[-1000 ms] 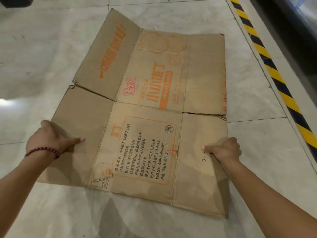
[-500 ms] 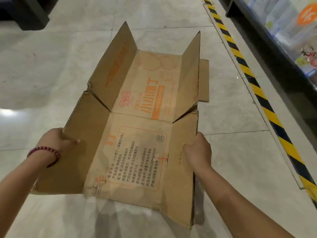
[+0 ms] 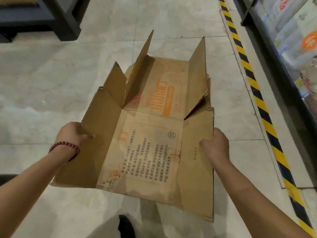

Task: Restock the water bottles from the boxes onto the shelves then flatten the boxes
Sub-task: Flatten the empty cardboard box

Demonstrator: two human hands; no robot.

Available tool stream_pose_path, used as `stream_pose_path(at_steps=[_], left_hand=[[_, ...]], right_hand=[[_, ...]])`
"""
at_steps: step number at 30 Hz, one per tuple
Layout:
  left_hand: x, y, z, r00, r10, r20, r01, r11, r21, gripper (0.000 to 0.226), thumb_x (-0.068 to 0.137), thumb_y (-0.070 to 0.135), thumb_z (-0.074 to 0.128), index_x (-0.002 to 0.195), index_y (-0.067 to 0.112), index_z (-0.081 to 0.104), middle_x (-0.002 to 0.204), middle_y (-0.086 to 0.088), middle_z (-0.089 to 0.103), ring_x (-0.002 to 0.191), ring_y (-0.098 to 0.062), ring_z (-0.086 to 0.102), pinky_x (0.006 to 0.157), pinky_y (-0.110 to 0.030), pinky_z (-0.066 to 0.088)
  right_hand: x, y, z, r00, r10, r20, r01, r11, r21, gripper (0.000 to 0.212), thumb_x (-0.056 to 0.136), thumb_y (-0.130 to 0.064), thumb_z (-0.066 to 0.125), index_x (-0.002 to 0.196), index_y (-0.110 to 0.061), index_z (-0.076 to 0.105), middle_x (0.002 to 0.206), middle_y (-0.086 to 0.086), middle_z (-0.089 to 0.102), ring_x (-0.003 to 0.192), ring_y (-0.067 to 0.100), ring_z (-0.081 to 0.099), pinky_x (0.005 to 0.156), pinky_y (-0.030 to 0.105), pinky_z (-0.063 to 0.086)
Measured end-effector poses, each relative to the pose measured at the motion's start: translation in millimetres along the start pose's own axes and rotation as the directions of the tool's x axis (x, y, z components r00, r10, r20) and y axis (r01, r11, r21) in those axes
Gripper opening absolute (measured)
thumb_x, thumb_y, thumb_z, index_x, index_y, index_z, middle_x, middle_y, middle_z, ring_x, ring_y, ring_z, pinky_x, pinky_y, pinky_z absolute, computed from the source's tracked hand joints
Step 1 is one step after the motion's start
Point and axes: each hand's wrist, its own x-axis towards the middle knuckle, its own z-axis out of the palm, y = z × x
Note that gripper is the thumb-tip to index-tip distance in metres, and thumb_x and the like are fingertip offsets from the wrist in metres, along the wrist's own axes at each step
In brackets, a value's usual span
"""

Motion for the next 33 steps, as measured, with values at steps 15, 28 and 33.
stream_pose_path(at_steps=[15,28,33], left_hand=[[-117.1,39.7,-290.0,0.967,-0.198,0.162,0.205,0.978,-0.026,0.029,0.079,0.016,0.073,0.099,-0.001,0.061,0.091,-0.017,0.062,0.080,-0.029,0.053,0.071,-0.036,0.046],[-137.6,60.3,-492.3,0.970,-0.184,0.161,0.210,0.964,-0.164,0.027,0.073,0.019,0.076,0.088,0.003,0.060,0.088,-0.014,0.064,0.078,-0.028,0.059,0.068,-0.035,0.051],[-118.1,50.9,-541.6,0.975,-0.185,0.125,0.206,0.961,-0.187,0.028,0.073,0.019,0.077,0.087,0.004,0.059,0.086,-0.012,0.063,0.080,-0.026,0.060,0.068,-0.034,0.050]], right_hand=[[-133.5,-260.0,-182.1,0.991,0.043,0.124,-0.027,0.992,-0.122,0.017,0.085,0.004,0.051,0.098,-0.006,0.056,0.091,0.006,0.055,0.080,0.021,0.052,0.065,0.028,0.044],[-198.3,-456.6,-262.7,0.990,-0.056,0.126,0.086,0.966,-0.245,0.014,0.082,-0.002,0.056,0.094,-0.008,0.054,0.090,0.009,0.055,0.081,0.025,0.053,0.065,0.028,0.042],[-192.4,-510.1,-245.4,0.979,-0.122,0.165,0.162,0.954,-0.254,0.011,0.080,0.000,0.057,0.089,-0.006,0.055,0.087,0.011,0.058,0.074,0.025,0.053,0.050,0.023,0.034]])
